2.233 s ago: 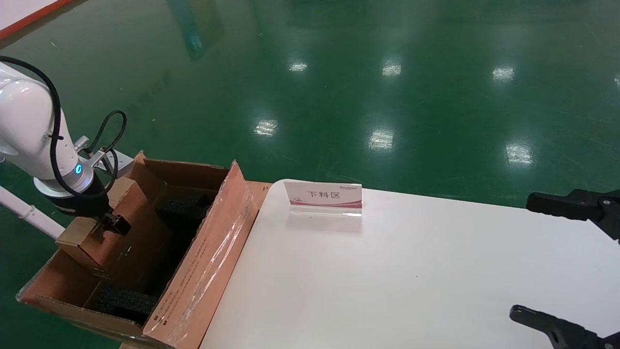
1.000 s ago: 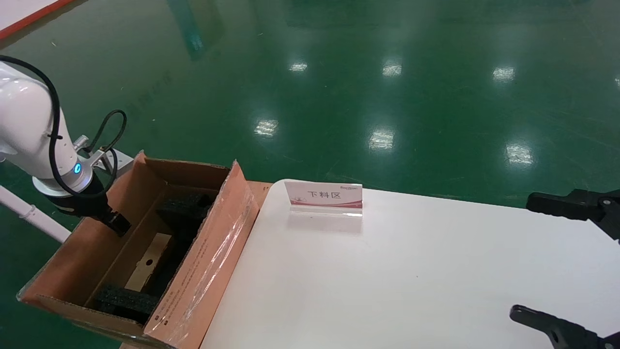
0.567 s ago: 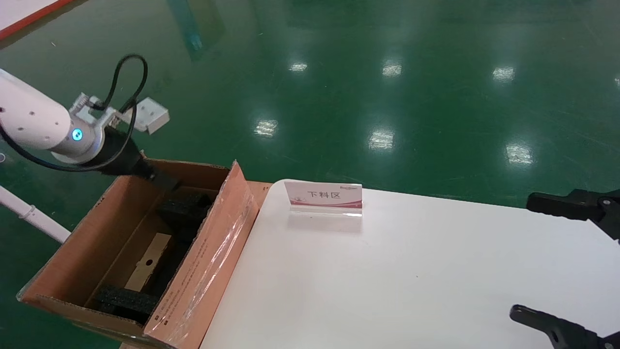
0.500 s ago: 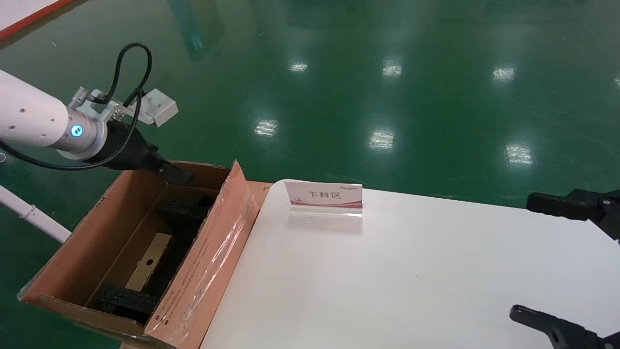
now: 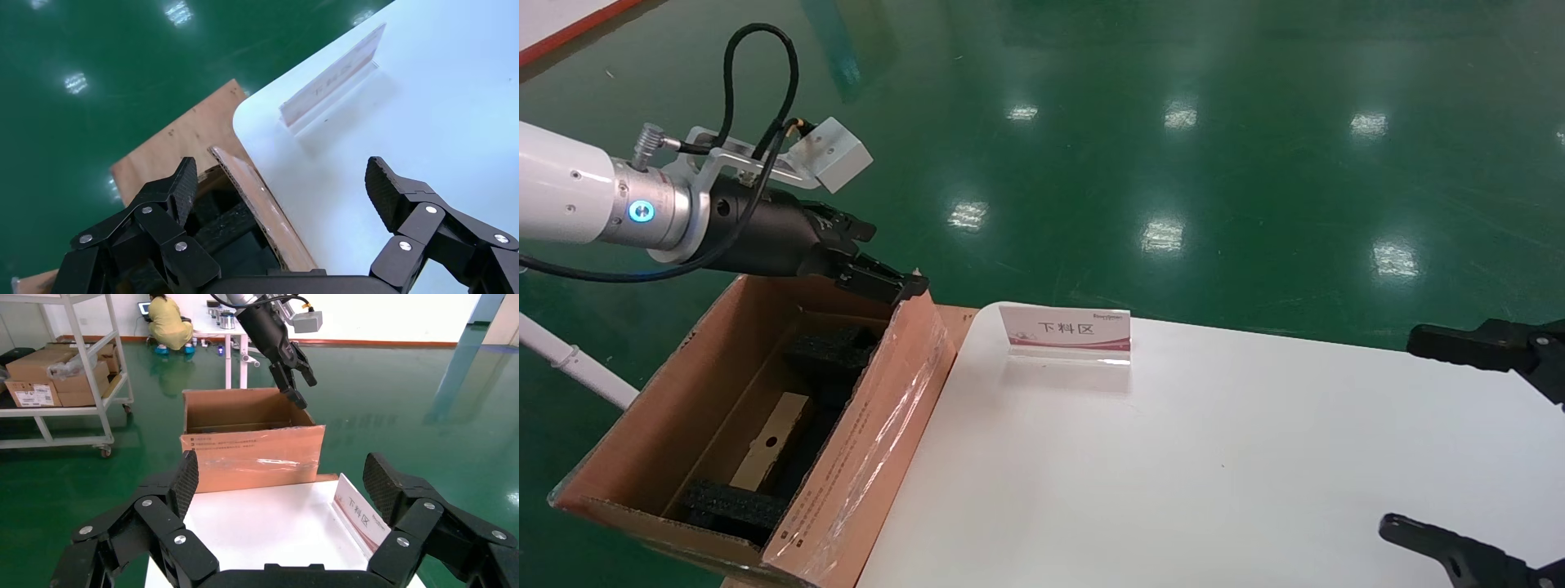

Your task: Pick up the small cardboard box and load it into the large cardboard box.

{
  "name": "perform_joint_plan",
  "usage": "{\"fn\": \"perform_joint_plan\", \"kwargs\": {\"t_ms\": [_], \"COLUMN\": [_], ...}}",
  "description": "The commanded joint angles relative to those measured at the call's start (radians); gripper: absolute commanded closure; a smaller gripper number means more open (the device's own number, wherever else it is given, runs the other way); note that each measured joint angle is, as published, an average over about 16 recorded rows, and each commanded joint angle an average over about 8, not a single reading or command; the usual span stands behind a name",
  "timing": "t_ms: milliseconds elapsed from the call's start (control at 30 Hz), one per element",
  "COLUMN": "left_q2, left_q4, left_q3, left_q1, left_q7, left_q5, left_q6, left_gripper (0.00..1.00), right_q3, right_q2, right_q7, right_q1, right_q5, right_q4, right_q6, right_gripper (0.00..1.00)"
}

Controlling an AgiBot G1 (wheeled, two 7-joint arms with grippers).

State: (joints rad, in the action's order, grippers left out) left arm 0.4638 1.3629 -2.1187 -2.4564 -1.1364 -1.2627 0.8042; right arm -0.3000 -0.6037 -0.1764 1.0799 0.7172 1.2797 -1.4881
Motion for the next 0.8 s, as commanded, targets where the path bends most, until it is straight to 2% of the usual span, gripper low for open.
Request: {"fn": "perform_joint_plan", "kwargs": {"t_ms": [33,133,267,800], "left_q2": [-0.006,-0.004,0.002,0.047], "left_q4": [0.005,0.003,0.001,-0.024], "left_q3": [0.005,0.043,0.139,0.66], "left_q1": [-0.003,0.024,0.095,0.489], "left_q7": [0.024,0.046,0.095,0.357], "left_q5": [0.017,0.032,0.061,0.205], "left_q6": [-0.002,0.012,0.047,0.244], "left_gripper": [0.0,0.0,0.0,0.0], "right_q3": [0.0,0.0,0.0,-0.001], "right_q2": [0.0,0.0,0.0,0.0], "right_q7": [0.0,0.0,0.0,0.001], "right_q1": [0.0,0.0,0.0,0.001], "right_q5": [0.0,0.0,0.0,0.0], "right_q4": [0.0,0.0,-0.001,-0.001], "right_q6": [0.0,0.0,0.0,0.0], "right_gripper": [0.0,0.0,0.0,0.0]}}
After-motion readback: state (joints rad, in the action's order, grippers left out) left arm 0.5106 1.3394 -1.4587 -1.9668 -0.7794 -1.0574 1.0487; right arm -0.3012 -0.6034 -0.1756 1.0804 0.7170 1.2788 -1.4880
